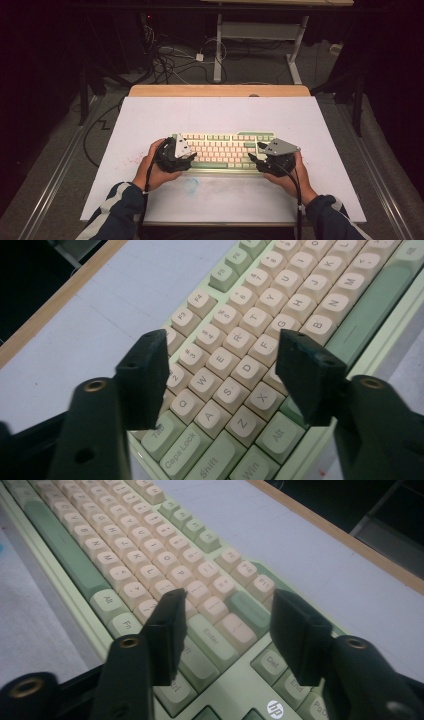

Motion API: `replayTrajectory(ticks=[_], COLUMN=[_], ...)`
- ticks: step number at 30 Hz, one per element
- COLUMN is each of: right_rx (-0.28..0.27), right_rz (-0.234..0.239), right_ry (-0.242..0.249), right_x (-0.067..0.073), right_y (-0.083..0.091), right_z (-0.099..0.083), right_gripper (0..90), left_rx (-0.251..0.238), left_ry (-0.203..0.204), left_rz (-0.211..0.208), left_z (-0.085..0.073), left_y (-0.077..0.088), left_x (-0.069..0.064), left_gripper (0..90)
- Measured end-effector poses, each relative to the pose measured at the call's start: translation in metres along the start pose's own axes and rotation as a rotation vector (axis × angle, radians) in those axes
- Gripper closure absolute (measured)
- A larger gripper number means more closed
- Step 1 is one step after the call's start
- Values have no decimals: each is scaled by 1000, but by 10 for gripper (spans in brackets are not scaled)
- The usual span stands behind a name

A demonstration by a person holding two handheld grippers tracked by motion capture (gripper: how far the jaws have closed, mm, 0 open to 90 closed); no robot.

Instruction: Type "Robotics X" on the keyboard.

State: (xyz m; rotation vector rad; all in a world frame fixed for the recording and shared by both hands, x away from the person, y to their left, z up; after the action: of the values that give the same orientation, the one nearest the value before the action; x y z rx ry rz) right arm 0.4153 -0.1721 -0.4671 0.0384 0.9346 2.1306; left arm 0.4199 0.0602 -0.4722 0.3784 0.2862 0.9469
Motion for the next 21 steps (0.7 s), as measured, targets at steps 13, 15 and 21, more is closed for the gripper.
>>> replayTrajectory(ticks=[13,15,21], right_rx=[-27,-38,-43], right_rz=[-82,-83,-92], right_ry=[-28,-33,-21], right_x=[0,0,3], right_y=[1,3,8], right_z=[5,6,7], right_gripper=[199,200,211], left_rx=[-48,-45,-60], left_ry=[6,3,-6], left_rz=[8,6,10], left_z=[4,4,6], left_y=[3,4,8], left_x=[-3,-3,-6], left_gripper=[170,169,169])
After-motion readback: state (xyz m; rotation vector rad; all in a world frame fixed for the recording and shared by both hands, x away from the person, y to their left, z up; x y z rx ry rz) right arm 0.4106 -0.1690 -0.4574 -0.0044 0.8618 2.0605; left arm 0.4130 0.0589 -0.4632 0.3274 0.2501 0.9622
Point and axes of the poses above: each handheld gripper's, and its own axes: y roughly backward along the jaws, z roughly out of its top, x roughly to its left, the point moved 6 cm from there along -y, roughly forward along the jaws, and after that the axes turned 8 degrees about x, right-handed, at the moved point
